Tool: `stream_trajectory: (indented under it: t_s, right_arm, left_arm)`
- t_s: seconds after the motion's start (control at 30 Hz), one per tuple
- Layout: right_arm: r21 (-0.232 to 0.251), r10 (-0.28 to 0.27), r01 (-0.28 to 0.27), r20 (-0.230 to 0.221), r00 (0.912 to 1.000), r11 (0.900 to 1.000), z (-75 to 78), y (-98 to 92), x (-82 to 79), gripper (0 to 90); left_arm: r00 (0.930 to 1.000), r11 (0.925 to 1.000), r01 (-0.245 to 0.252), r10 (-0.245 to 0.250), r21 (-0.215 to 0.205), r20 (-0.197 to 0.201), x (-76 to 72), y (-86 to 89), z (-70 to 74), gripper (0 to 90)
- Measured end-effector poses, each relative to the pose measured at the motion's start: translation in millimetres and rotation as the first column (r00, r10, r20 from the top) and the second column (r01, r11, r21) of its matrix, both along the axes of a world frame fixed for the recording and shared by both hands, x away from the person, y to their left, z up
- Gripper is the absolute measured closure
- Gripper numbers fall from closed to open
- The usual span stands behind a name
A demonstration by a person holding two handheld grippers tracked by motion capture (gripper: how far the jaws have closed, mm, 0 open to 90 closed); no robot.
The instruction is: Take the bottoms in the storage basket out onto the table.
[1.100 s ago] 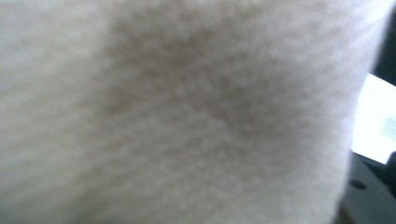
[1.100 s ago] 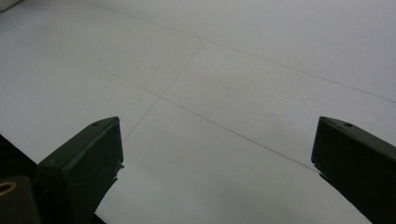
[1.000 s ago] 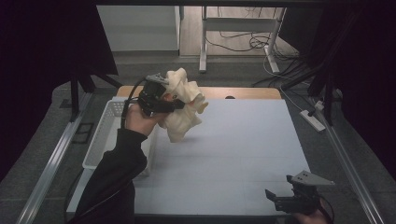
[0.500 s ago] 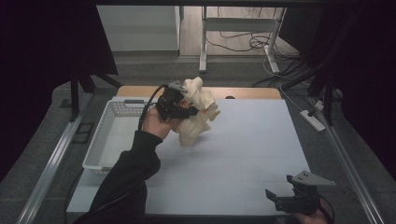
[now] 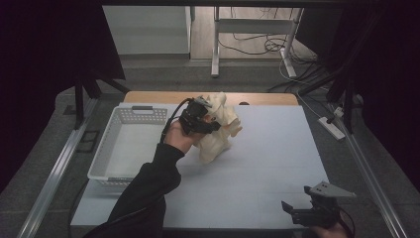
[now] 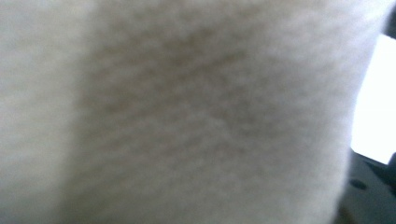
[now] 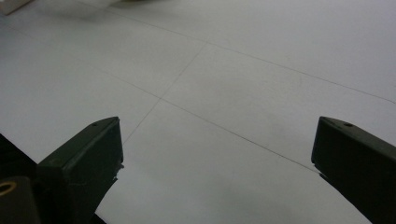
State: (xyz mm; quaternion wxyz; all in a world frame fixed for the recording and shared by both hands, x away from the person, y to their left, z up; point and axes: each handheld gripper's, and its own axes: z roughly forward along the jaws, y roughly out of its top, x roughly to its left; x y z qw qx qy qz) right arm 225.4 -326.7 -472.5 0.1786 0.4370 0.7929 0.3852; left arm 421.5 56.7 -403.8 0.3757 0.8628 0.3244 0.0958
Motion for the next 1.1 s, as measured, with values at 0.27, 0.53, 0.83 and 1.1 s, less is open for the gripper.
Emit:
stream_trajectory:
  t_s: [0.27, 0.53, 0.83, 1.1]
  right_arm:
    - [0.003, 0.001, -0.001, 0.001, 1.0, 1.0, 0.0, -0.2, -0.2, 2.5]
    - [0.006, -0.001, 0.001, 0.002, 1.0, 1.0, 0.1, -0.4, -0.3, 2.5]
    - [0.007, 0.0, 0.0, 0.004, 1.0, 1.0, 0.2, -1.0, -0.5, 2.5]
    - [0.007, 0.0, 0.0, 0.003, 1.0, 1.0, 0.3, -0.8, -0.5, 2.5]
  left_arm:
    - [0.9995, 1.0, -0.001, 0.001, 0.003, -0.032, 3.5, -8.0, -20.4, 55.8]
    - [0.9984, 0.9996, 0.003, -0.001, 0.027, -0.056, 4.6, -18.5, -41.8, 54.8]
    - [0.9969, 0.999, 0.0, 0.003, 0.045, -0.079, 4.8, -26.0, -63.5, 53.4]
    - [0.9953, 0.9988, -0.011, 0.016, 0.048, -0.095, 5.4, -26.4, -78.1, 51.8]
